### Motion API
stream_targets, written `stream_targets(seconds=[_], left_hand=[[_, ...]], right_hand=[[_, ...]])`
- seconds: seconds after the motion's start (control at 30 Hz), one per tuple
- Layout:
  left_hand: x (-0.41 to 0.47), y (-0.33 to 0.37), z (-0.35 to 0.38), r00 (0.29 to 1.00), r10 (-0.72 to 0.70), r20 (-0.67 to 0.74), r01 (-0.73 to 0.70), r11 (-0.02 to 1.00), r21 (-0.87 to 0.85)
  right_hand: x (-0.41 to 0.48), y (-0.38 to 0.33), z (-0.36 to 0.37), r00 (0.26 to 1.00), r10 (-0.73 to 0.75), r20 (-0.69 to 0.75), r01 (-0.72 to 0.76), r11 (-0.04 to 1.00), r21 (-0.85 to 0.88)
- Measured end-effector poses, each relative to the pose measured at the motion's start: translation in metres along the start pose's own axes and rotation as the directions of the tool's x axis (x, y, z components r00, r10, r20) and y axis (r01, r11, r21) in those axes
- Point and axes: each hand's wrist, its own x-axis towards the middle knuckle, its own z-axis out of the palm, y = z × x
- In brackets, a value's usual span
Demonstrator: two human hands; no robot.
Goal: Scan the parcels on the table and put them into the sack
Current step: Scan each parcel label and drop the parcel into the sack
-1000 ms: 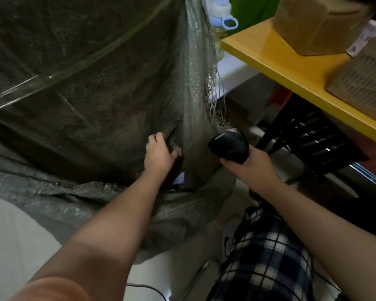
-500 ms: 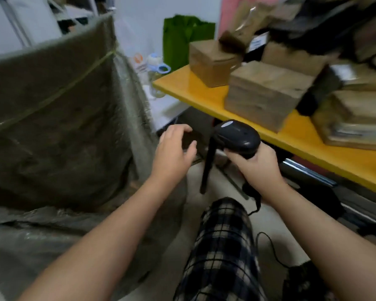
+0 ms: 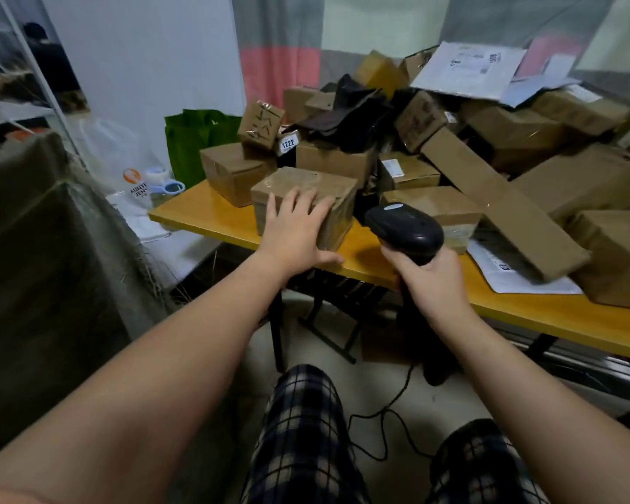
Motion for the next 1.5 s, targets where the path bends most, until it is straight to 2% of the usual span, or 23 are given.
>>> stream_targets(seconds=[0.07,0.17,0.27,0.37,0.67,0.73,0.8,0.87,0.93,0.97,1.0,1.1,1.27,1.5], left_hand=[[-0.004,0.004,-0.002,0.999,0.030,-0.039,-0.030,0.999,0.010],[-0.015,0.013,-0.004,0.980,0.164,-0.110,-0.158,0.986,0.058],[-0.026,0.018,0.001,0.959,0.258,-0.115,-0.236,0.956,0.173],[-0.026,0.021,0.007,0.967,0.236,-0.095,-0.206,0.946,0.252],[-0.019,0.022,0.008,0.968,0.232,-0.098,-0.195,0.937,0.290],[-0.021,0.013,-0.003,0.963,0.217,-0.160,-0.190,0.968,0.165],[-0.025,0.004,-0.017,0.952,0.123,-0.279,-0.171,0.973,-0.154],[-0.030,-0.002,-0.025,0.938,-0.074,-0.340,-0.117,0.853,-0.508],[-0.035,-0.005,-0.028,0.936,-0.231,-0.265,-0.031,0.696,-0.717],[-0.037,-0.005,-0.027,0.942,-0.263,-0.207,0.010,0.639,-0.769],[-0.040,-0.006,-0.026,0.947,-0.278,-0.161,0.045,0.610,-0.791],[-0.042,-0.010,-0.024,0.943,-0.311,-0.114,0.105,0.606,-0.789],[-0.042,-0.017,-0.030,0.951,-0.284,-0.123,0.058,0.554,-0.831],[-0.030,-0.017,-0.034,0.940,-0.314,-0.134,0.058,0.534,-0.844]], right_hand=[[-0.001,0.003,0.001,1.000,0.015,0.008,-0.015,1.000,0.016],[-0.002,0.003,0.002,1.000,-0.015,-0.005,0.016,0.999,0.038],[-0.002,-0.001,0.002,0.998,-0.050,-0.025,0.051,0.998,0.035],[-0.001,0.003,0.000,0.999,-0.030,-0.019,0.030,0.999,0.017],[0.002,0.015,-0.024,0.995,0.006,-0.099,-0.005,1.000,0.005],[-0.001,0.015,-0.027,0.995,0.010,-0.101,-0.008,1.000,0.014],[-0.003,0.012,-0.028,0.997,0.003,-0.078,0.001,0.999,0.042],[-0.005,0.004,-0.028,0.999,-0.028,-0.036,0.031,0.996,0.080],[-0.007,-0.006,-0.024,0.998,-0.055,0.004,0.054,0.991,0.121],[-0.007,-0.009,-0.021,0.998,-0.060,0.018,0.057,0.987,0.148],[-0.007,-0.012,-0.018,0.998,-0.060,0.027,0.054,0.983,0.178],[-0.005,-0.016,-0.012,0.997,-0.058,0.046,0.046,0.971,0.233],[-0.003,-0.018,-0.008,0.994,-0.055,0.097,0.032,0.974,0.225],[-0.008,-0.019,-0.007,0.982,-0.137,0.131,0.124,0.987,0.104]])
